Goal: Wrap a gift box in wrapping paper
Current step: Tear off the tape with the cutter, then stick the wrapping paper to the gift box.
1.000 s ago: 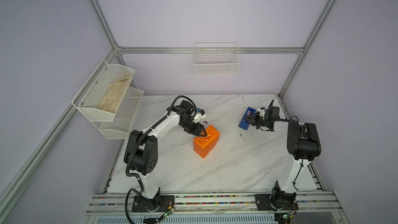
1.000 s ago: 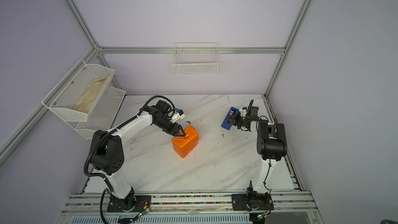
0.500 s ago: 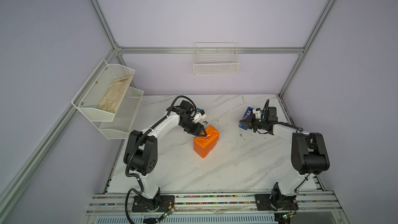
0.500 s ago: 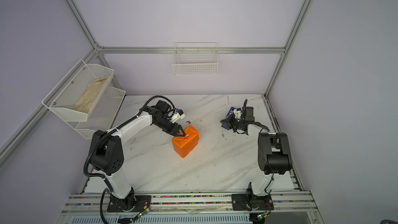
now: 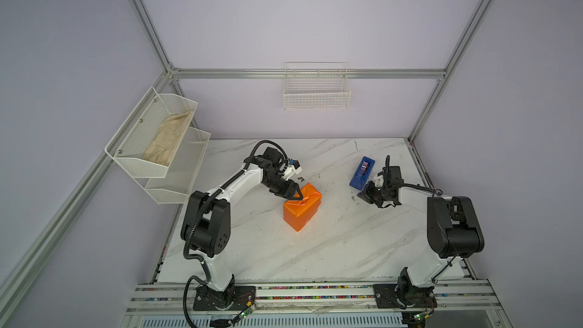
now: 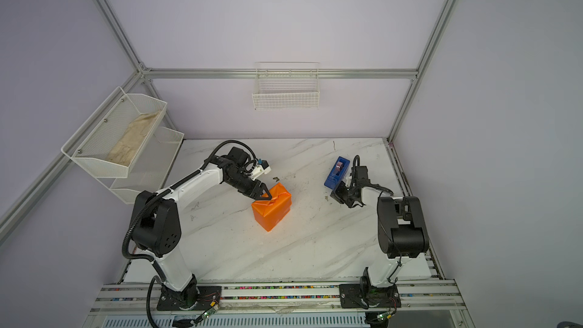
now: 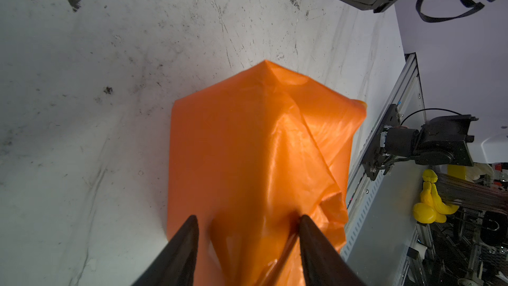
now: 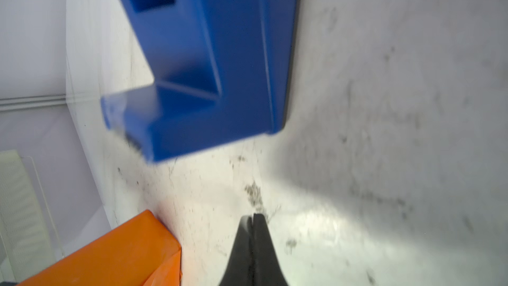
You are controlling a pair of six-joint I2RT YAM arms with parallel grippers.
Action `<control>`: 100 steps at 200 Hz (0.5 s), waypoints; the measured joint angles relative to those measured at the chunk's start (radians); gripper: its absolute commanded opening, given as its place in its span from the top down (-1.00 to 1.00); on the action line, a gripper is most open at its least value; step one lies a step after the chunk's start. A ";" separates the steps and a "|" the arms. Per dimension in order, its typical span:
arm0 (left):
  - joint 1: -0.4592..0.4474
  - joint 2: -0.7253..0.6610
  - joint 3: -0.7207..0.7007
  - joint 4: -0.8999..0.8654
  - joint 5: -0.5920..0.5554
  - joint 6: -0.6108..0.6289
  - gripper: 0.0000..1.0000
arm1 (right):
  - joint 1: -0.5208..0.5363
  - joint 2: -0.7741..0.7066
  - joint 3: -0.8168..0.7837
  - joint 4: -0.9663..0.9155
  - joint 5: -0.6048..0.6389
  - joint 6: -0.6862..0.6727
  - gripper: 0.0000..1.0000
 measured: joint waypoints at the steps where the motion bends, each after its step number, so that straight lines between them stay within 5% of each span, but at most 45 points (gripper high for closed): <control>1: 0.000 0.000 0.000 0.000 0.000 0.000 -0.13 | 0.001 -0.003 0.000 -0.003 0.001 -0.001 1.00; 49: 0.000 0.000 0.000 0.000 0.001 0.000 -0.12 | 0.103 -0.158 0.089 -0.154 -0.093 -0.018 1.00; 100: 0.000 0.000 0.000 0.000 0.002 0.000 -0.12 | 0.431 -0.100 0.285 -0.059 -0.360 0.074 1.00</control>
